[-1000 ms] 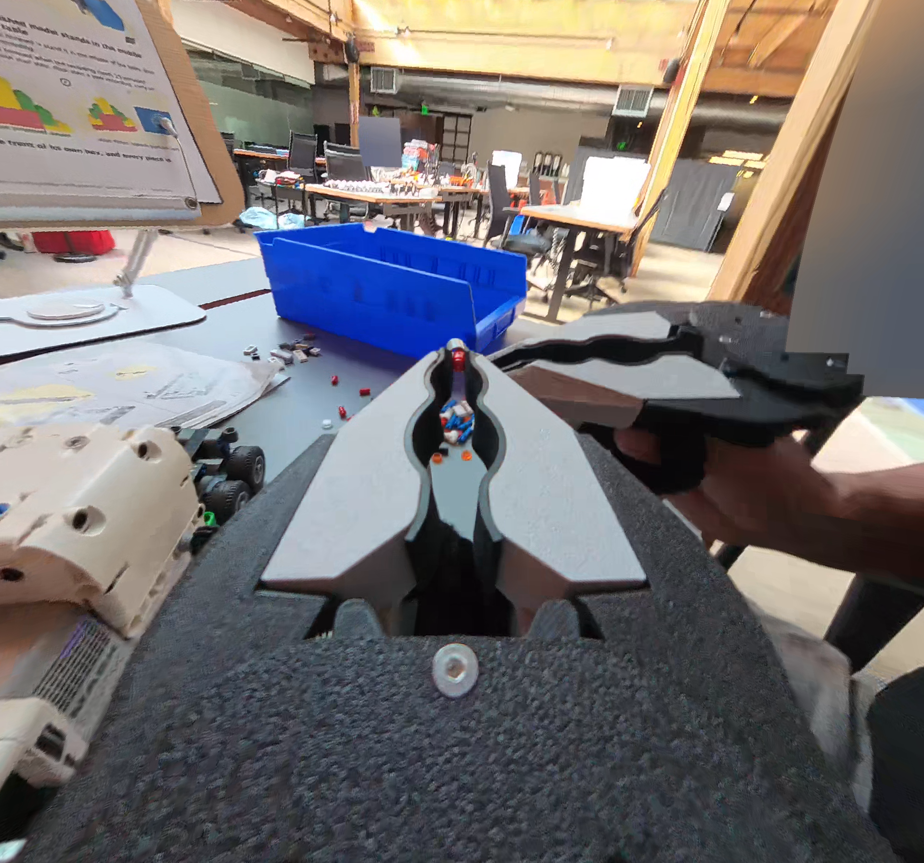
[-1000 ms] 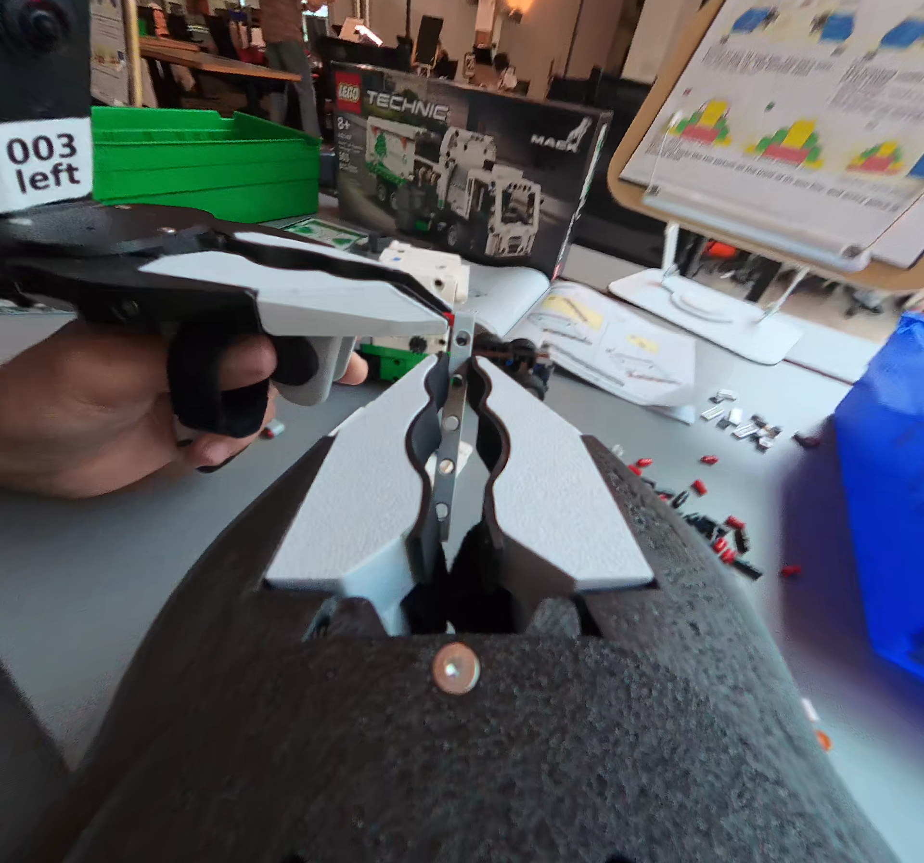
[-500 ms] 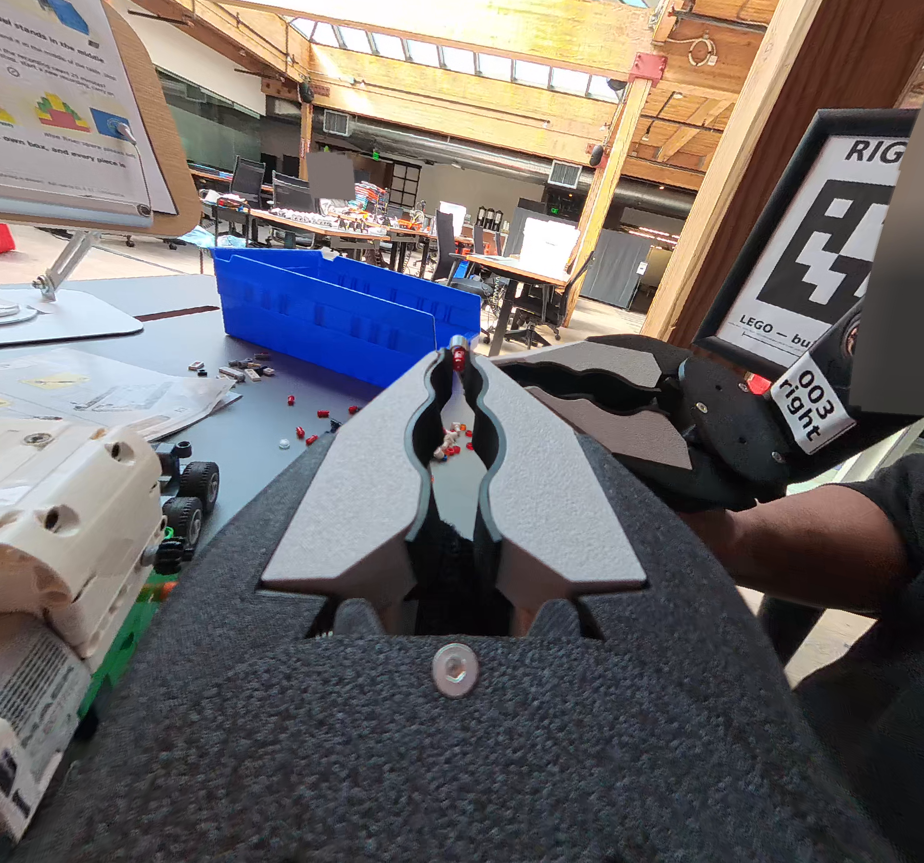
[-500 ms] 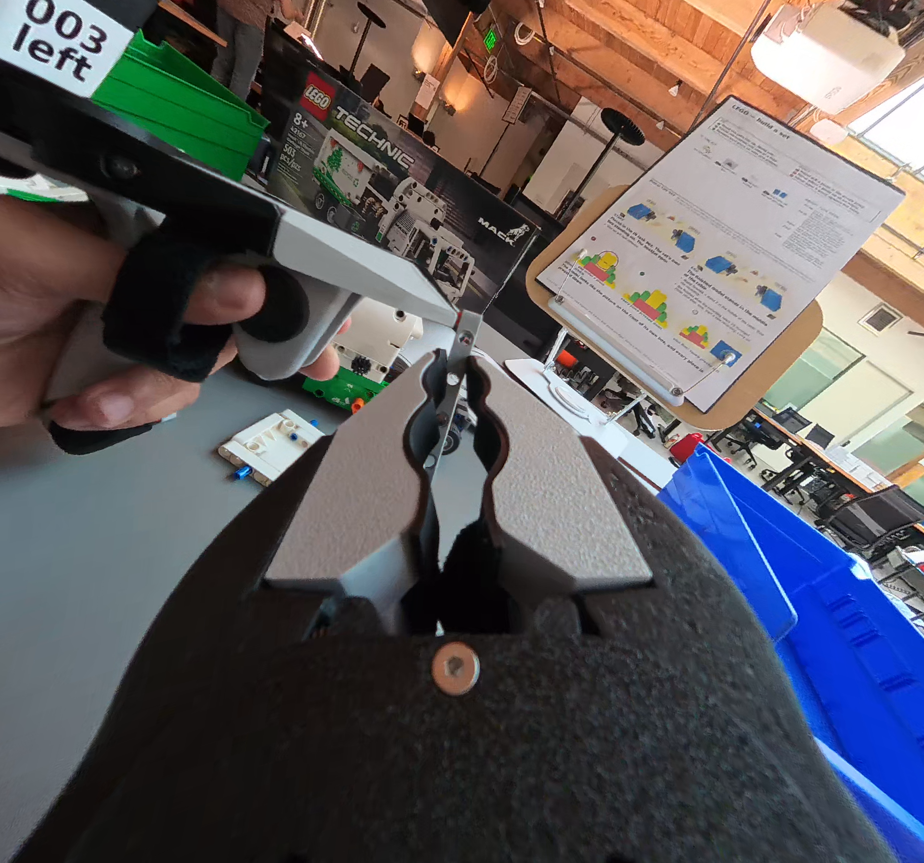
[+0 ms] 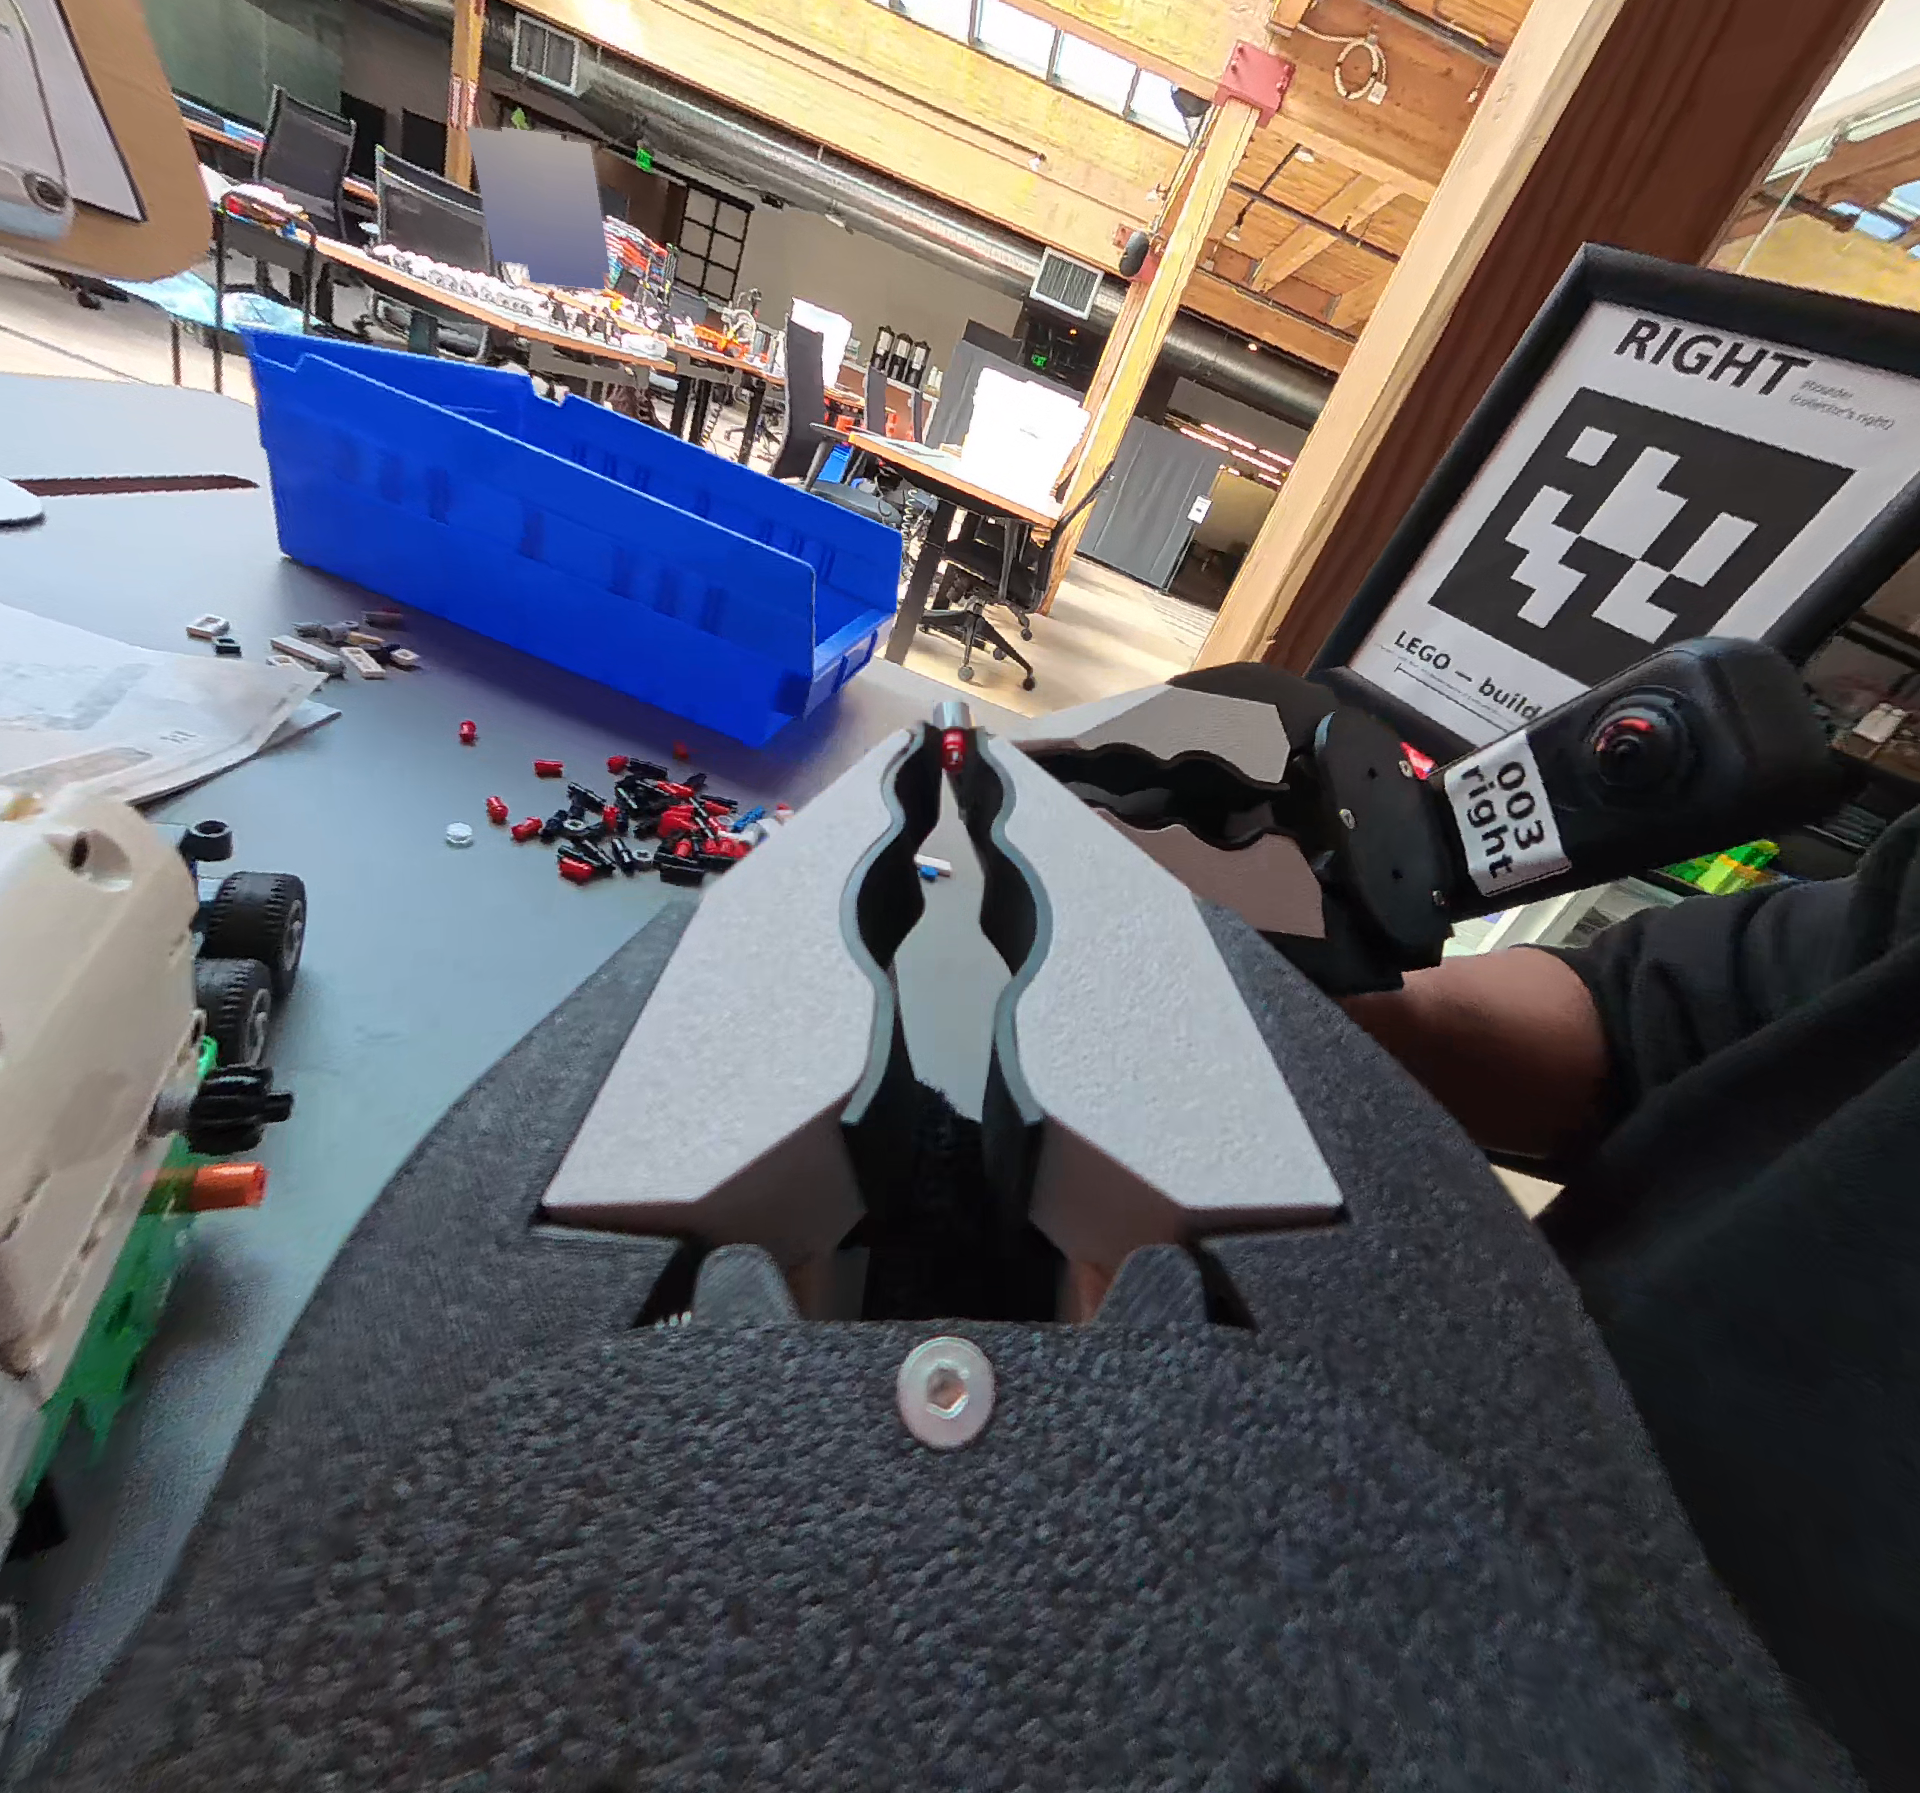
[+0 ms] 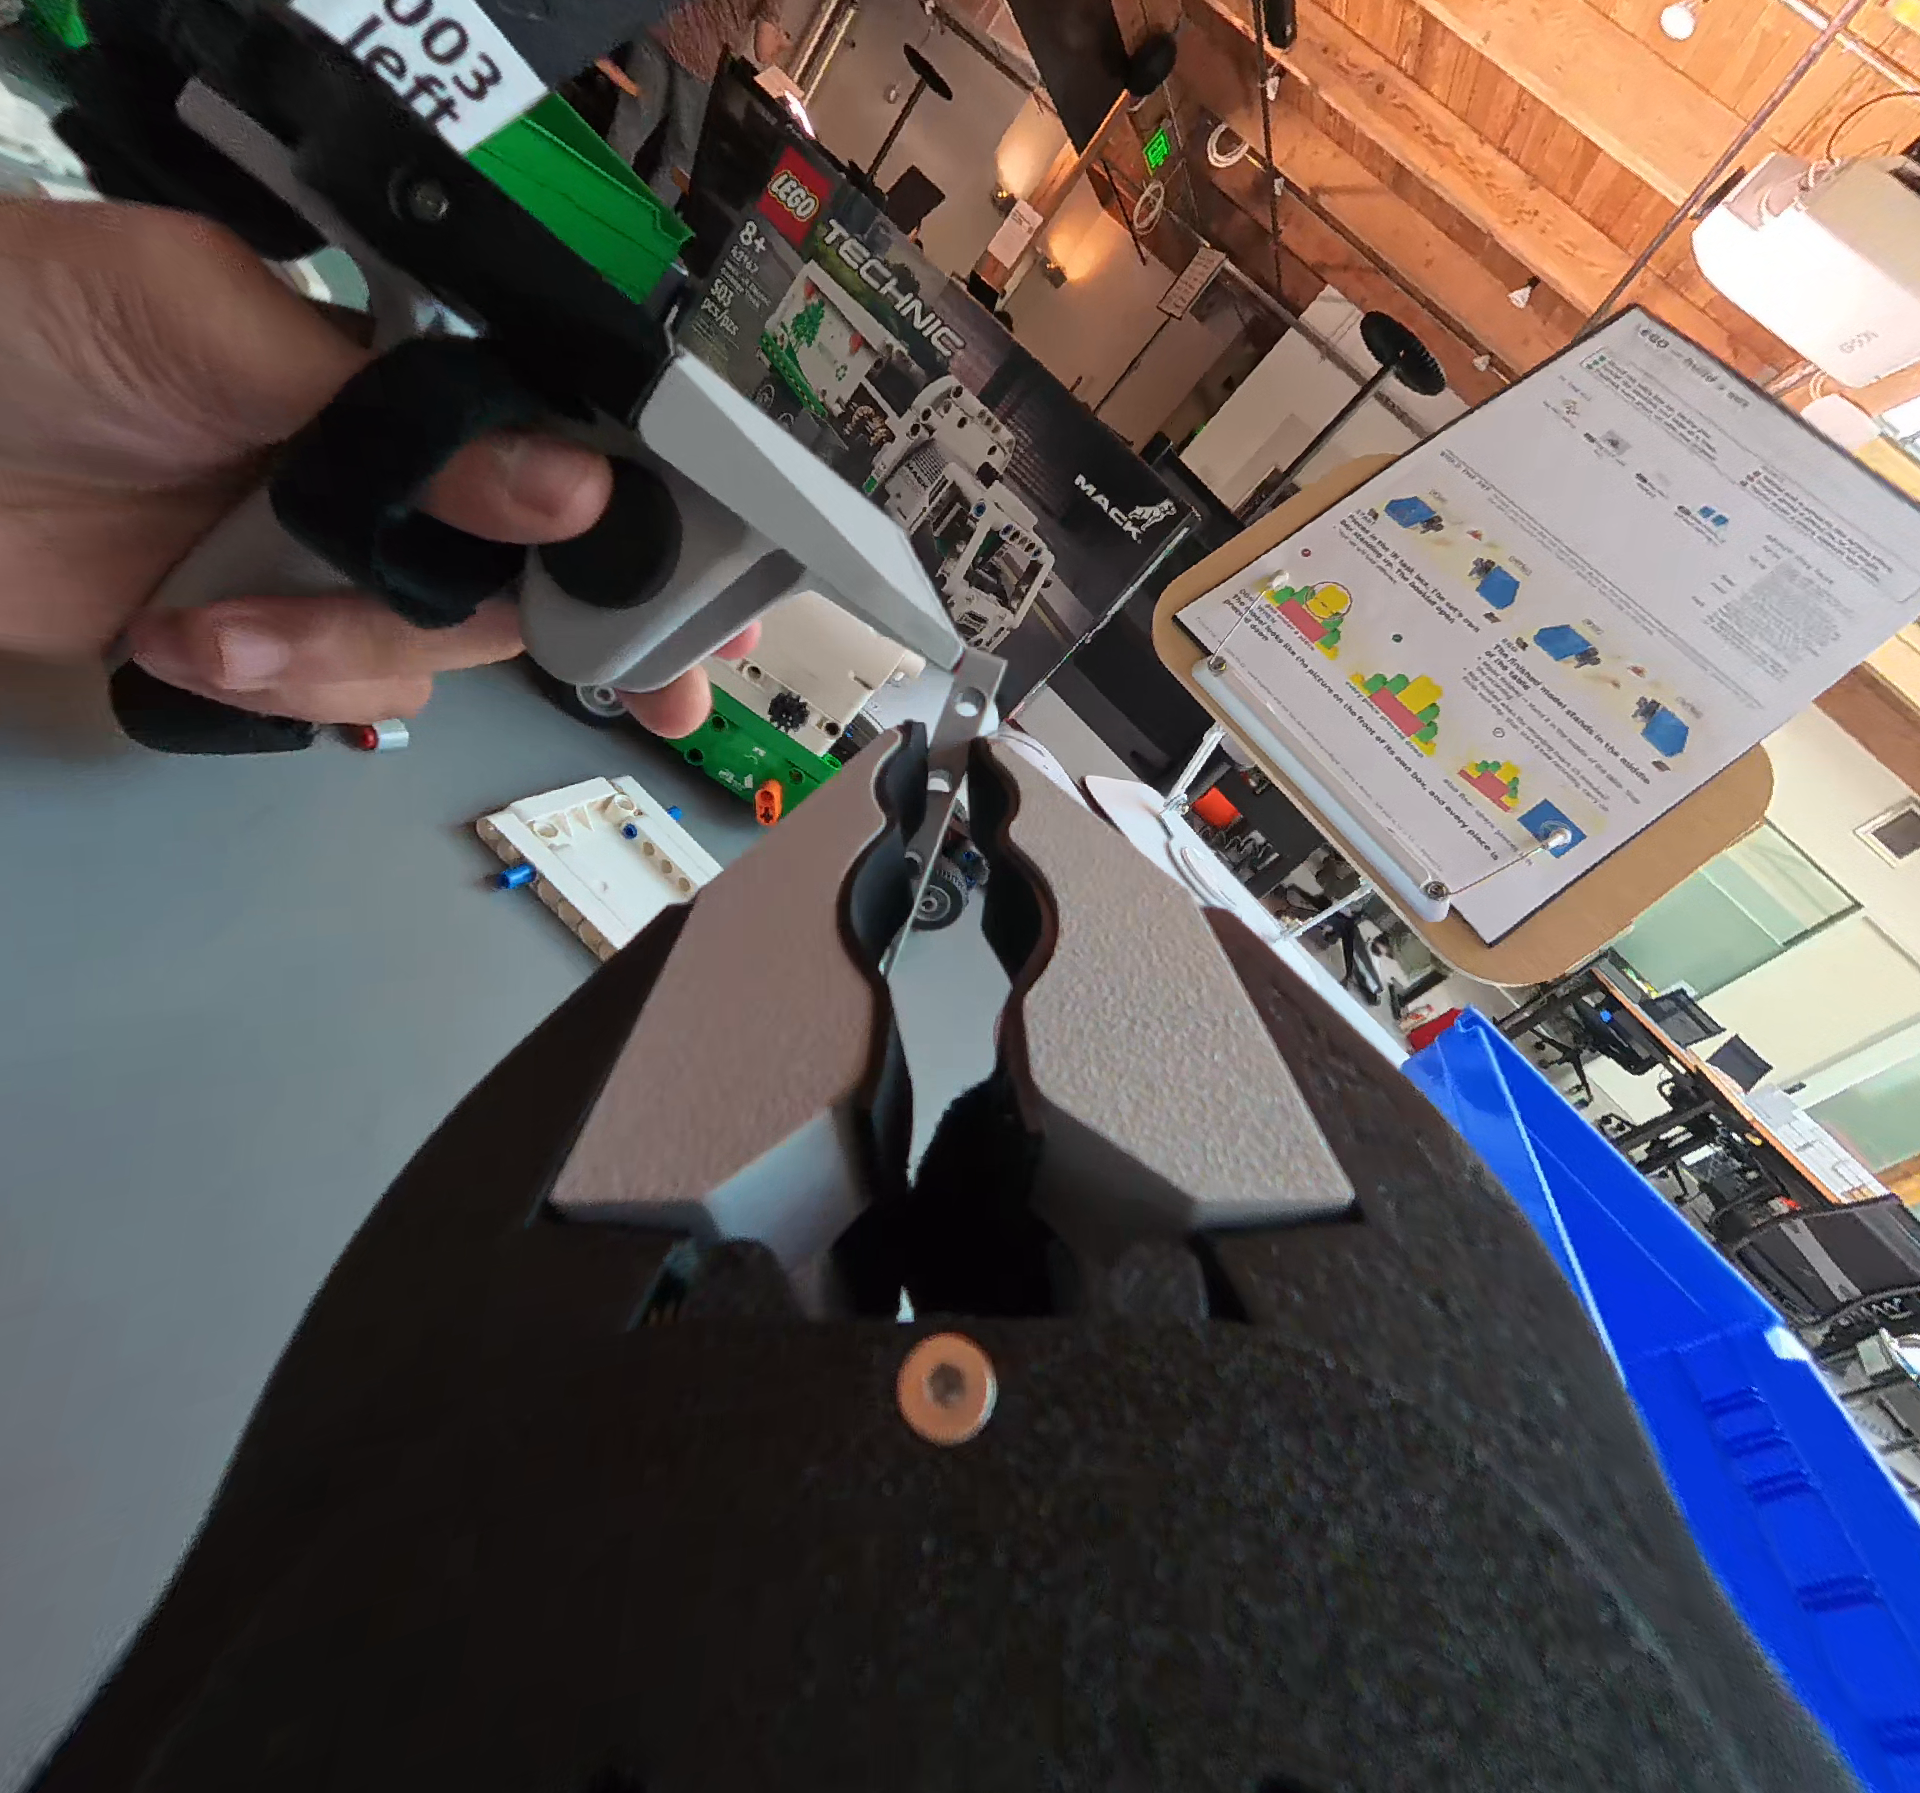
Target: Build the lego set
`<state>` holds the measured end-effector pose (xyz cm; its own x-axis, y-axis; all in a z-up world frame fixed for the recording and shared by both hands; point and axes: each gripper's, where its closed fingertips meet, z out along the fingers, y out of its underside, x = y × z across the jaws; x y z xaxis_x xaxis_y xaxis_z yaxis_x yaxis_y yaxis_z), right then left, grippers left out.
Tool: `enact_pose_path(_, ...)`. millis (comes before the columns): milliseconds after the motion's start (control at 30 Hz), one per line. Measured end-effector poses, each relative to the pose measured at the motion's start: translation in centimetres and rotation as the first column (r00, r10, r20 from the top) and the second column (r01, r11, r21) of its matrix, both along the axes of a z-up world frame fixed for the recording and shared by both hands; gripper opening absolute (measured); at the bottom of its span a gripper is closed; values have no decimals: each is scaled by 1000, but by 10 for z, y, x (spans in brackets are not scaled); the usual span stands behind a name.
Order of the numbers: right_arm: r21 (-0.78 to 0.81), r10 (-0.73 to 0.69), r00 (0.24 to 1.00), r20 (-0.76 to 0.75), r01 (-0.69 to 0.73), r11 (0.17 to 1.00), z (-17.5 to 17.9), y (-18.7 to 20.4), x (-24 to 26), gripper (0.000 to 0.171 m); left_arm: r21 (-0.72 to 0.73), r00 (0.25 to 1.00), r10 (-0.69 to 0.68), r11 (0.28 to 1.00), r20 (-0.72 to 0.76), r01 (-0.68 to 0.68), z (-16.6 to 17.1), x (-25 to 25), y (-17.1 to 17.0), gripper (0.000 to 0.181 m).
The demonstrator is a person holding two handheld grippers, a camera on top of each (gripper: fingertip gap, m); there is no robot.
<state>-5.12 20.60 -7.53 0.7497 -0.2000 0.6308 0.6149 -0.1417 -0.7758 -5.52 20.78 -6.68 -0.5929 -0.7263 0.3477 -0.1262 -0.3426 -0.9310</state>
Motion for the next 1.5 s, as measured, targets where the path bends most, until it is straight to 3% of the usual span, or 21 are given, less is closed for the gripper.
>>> enact_pose_path(167,-26,-5,999,54,7,1000,-6,-1,1,7,-3,999,-21,1000,-26,21,-5,0,-2,2)
enact_pose_path(433,102,92,942,-323,-62,993,4,3,-6,7,67,994,66,995,91,-72,7,-2,-1,2)
enact_pose_path(567,62,34,980,-196,-22,998,4,3,-6,6,101,993,76,991,89,-85,7,-3,-1,2)
enact_pose_path(633,23,-31,998,-46,32,999,2,4,-2,6,96,996,74,992,57,-79,3,-1,1,2)
enact_pose_path(733,-3,-8,991,-134,8,1000,-5,6,1,6,90,997,72,993,16,-73,-3,1,5,3)
enact_pose_path(800,-2,51,961,-270,-53,999,-8,7,2,7,102,999,52,993,5,-53,-5,1,4,3)
enact_pose_path(1067,84,198,804,-560,-183,980,-4,0,2,6,93,999,-15,996,52,10,1,-3,2,18)
enact_pose_path(1167,139,292,673,-679,-273,952,-1,-4,-3,7,100,993,-83,992,90,74,7,-10,-5,23)
enact_pose_path(1267,240,453,459,-765,-449,861,8,-11,-24,7,79,981,-174,983,85,168,8,-16,-16,27)
enact_pose_path(1333,266,489,386,-782,-503,822,9,-15,-29,6,39,969,-237,971,72,234,9,-21,-21,27)
enact_pose_path(1500,229,485,398,-779,-540,810,3,-16,-34,6,-1,946,-318,948,67,318,11,-28,-28,22)
